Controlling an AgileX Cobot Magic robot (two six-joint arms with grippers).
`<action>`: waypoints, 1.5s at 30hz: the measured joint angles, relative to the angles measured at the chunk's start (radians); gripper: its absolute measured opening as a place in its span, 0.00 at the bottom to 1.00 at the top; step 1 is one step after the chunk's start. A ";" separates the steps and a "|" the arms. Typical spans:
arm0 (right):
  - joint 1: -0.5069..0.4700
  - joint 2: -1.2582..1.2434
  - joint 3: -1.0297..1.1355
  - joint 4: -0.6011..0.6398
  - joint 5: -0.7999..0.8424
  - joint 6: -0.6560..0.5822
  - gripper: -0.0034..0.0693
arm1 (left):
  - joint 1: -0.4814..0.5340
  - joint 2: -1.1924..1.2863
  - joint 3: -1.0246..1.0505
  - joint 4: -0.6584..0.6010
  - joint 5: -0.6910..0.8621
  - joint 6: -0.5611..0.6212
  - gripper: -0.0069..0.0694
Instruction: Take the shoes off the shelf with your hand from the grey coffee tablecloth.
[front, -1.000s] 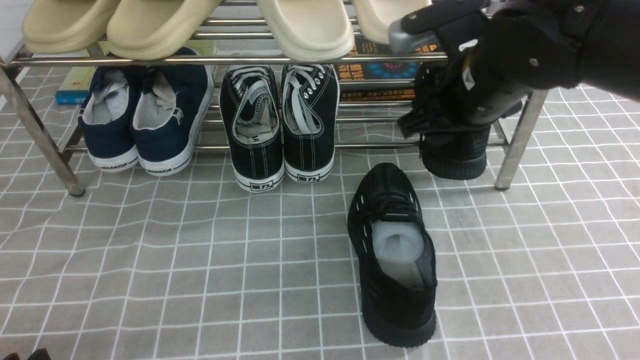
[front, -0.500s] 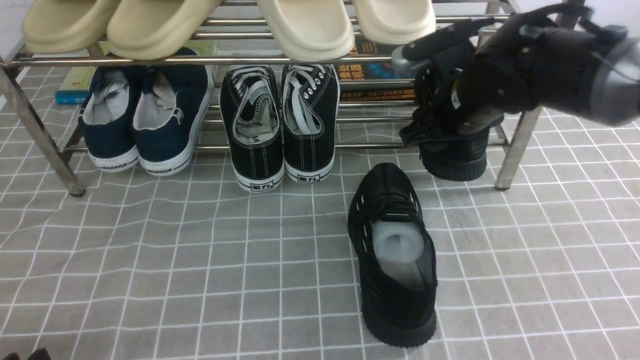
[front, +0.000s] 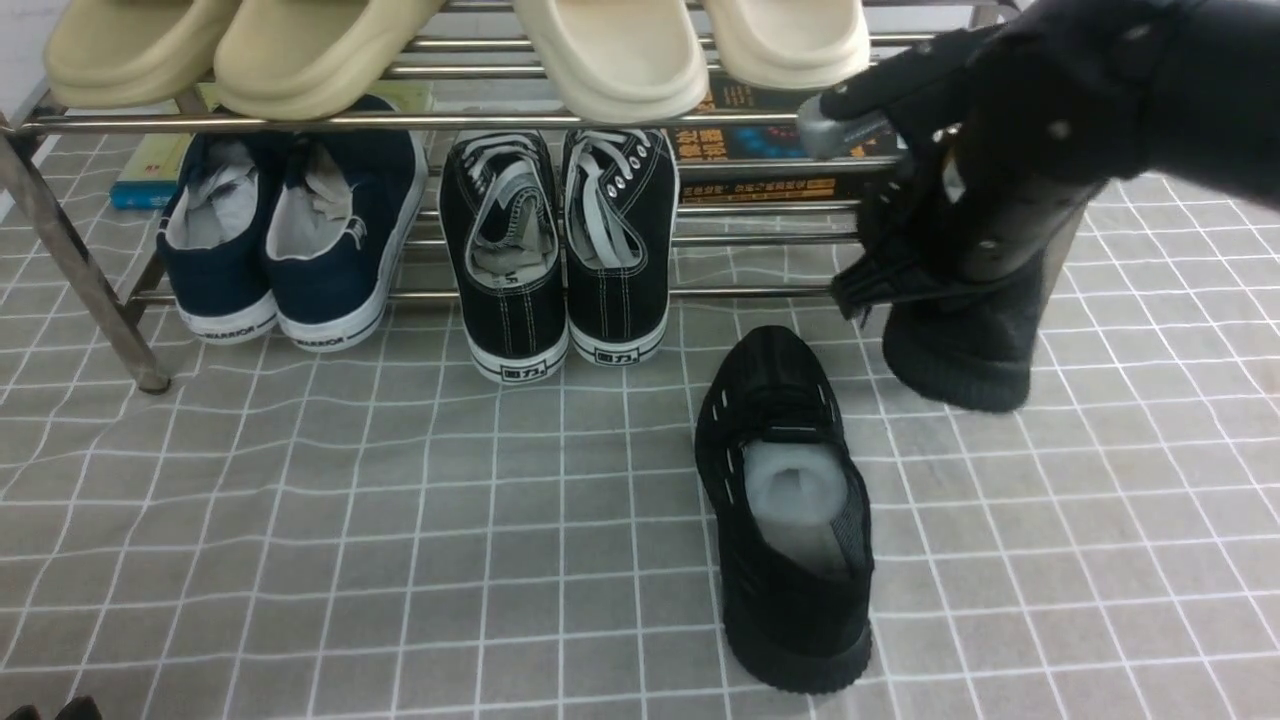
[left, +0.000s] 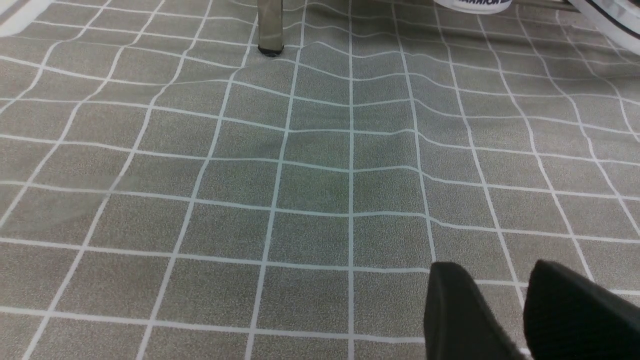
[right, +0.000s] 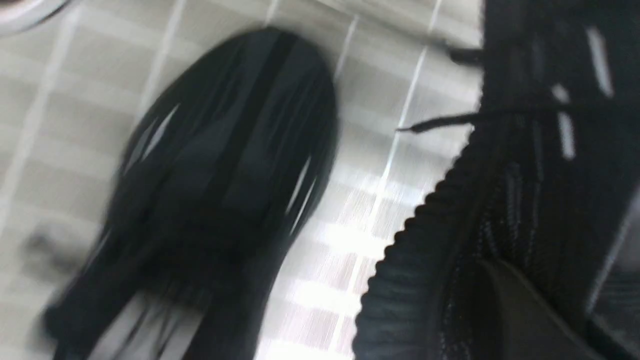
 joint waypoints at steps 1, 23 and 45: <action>0.011 -0.027 0.024 0.010 0.013 0.000 0.05 | 0.000 0.000 0.000 0.000 0.000 0.000 0.41; 0.072 -0.156 0.527 0.062 -0.268 0.084 0.06 | 0.000 0.000 0.000 0.000 0.000 0.000 0.41; 0.080 -0.171 0.472 0.133 -0.157 0.081 0.56 | 0.000 0.000 0.000 0.000 0.000 0.000 0.41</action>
